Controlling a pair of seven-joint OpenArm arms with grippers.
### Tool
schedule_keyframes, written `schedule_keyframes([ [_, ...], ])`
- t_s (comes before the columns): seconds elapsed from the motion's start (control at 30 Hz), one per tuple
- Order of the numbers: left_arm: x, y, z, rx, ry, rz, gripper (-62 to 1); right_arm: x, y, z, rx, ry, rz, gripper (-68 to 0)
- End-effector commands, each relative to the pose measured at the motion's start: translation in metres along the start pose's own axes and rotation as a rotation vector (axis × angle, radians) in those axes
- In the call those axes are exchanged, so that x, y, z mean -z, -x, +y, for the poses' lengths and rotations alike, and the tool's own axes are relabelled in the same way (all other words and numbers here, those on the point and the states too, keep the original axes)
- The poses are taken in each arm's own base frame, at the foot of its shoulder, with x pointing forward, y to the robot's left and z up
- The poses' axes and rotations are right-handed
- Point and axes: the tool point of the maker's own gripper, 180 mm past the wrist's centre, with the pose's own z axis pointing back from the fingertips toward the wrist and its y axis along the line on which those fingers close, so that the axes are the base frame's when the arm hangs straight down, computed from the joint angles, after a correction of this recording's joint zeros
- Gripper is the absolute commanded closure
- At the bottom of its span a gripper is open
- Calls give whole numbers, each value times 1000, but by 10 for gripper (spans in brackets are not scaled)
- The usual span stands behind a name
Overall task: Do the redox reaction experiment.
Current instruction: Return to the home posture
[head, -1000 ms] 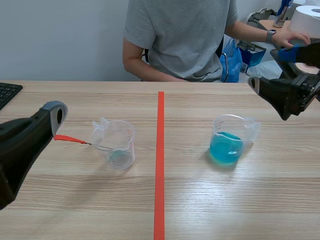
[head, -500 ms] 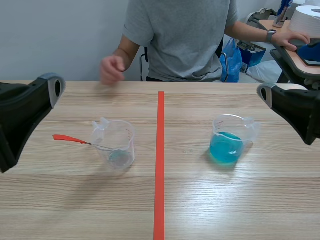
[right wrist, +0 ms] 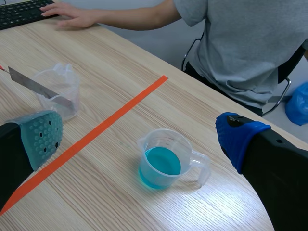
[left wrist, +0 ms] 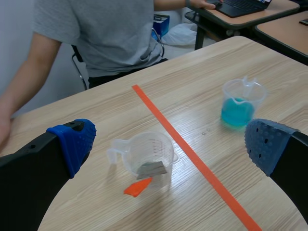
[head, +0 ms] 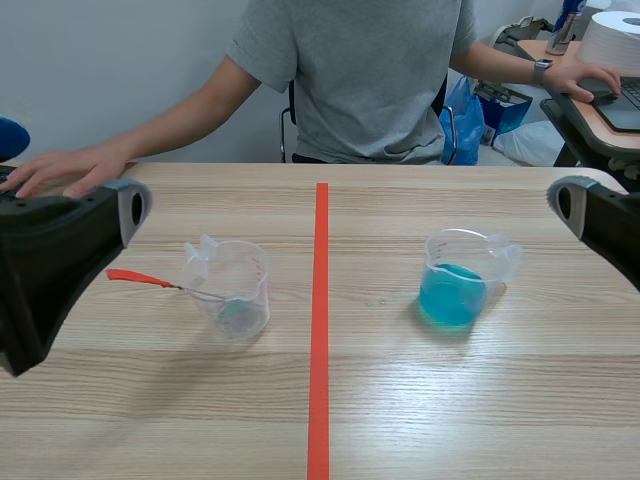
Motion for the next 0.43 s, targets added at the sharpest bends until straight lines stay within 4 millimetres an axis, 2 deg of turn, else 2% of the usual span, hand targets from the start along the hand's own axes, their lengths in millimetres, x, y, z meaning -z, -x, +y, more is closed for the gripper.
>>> schedule_keyframes([
  [0.0, 0, -6, -3, -6, 8, -23, -623, 2, -10, -5, -6, 10, -39, -679],
  [0.4, 0, -6, -3, -6, 8, -24, -623, 2, -13, -5, -6, 10, -55, -679],
])
